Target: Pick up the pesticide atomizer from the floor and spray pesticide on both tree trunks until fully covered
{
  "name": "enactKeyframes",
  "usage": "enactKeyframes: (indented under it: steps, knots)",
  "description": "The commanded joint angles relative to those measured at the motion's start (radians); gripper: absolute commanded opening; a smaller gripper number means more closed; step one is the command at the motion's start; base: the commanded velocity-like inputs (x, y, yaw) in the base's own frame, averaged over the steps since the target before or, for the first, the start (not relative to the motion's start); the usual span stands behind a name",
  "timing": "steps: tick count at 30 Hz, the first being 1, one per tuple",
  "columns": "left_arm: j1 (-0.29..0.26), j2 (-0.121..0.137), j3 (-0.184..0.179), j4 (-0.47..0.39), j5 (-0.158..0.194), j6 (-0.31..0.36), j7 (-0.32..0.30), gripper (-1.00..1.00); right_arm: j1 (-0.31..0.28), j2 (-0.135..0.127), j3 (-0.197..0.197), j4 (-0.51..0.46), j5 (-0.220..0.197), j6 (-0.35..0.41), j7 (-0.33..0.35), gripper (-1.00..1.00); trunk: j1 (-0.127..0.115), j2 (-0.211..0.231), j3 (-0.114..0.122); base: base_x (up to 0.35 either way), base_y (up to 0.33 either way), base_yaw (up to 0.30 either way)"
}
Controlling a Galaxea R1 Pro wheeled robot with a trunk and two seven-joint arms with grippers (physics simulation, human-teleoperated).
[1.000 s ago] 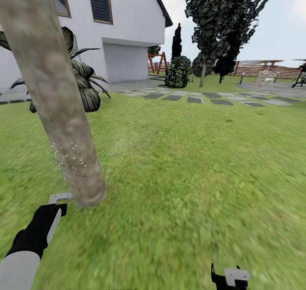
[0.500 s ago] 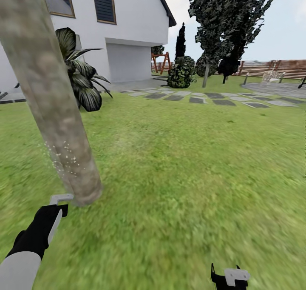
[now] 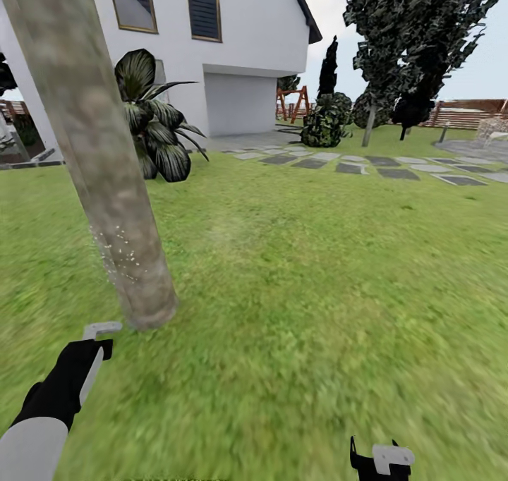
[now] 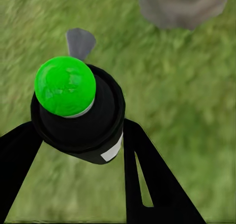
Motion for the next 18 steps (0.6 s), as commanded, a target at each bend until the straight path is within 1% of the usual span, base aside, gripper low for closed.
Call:
enactKeyframes:
  steps: [1,6,9,13,18]
  knots:
    - [0.0,0.0,0.0,0.0,-0.001,0.0,0.0,-1.0,0.0,0.0,0.0,0.0,0.0,0.0,0.0,1.0,0.0,0.0,0.0,0.0,-0.273,0.131]
    - [0.0,0.0,0.0,0.0,-0.001,0.002,0.0,-1.0,0.0,-0.001,0.0,0.0,0.0,0.0,0.0,1.0,0.0,0.0,0.0,0.0,-0.273,0.032]
    - [0.0,0.0,0.001,0.0,0.001,0.002,0.0,-1.0,0.0,-0.002,0.0,0.0,0.0,0.0,0.0,1.0,0.0,0.0,0.0,0.076,-0.272,0.002]
    - [0.0,0.0,0.001,0.0,0.005,0.0,0.0,-1.0,0.0,-0.002,0.0,0.0,0.0,0.0,0.0,1.0,0.0,0.0,0.0,0.191,-0.223,0.0]
    - [0.0,0.0,0.002,0.0,0.005,0.0,0.0,-1.0,0.0,-0.002,0.0,0.0,0.0,0.0,0.0,1.0,0.0,0.0,0.0,0.277,-0.142,0.0]
